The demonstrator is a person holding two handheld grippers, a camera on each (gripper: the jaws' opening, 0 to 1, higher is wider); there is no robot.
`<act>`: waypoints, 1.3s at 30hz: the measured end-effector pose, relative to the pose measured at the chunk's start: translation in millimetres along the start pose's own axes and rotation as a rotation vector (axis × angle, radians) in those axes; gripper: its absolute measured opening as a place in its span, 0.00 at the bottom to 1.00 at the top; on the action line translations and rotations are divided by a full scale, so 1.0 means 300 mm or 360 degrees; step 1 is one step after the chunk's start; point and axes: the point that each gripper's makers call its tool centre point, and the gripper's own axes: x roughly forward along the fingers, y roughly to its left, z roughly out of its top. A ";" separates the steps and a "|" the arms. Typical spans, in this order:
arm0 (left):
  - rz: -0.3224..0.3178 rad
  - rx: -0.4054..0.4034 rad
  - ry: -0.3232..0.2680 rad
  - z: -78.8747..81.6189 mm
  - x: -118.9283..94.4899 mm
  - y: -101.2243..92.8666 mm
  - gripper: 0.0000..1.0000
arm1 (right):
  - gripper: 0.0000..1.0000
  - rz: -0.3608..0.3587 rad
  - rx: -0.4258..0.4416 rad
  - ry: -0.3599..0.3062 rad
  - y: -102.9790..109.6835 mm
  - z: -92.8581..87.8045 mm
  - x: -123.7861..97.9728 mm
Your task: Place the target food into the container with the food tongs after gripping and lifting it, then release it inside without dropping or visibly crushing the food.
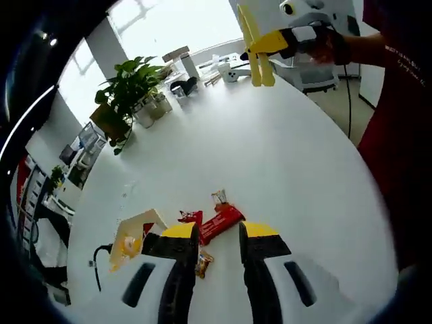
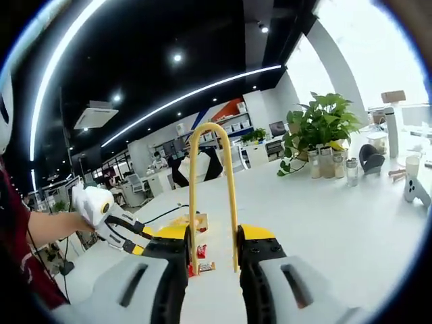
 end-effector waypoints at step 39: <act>-0.0671 0.0748 0.0431 -0.159 0.283 0.011 0.22 | 0.24 0.0070 -0.0101 0.0016 -0.042 -0.019 0.000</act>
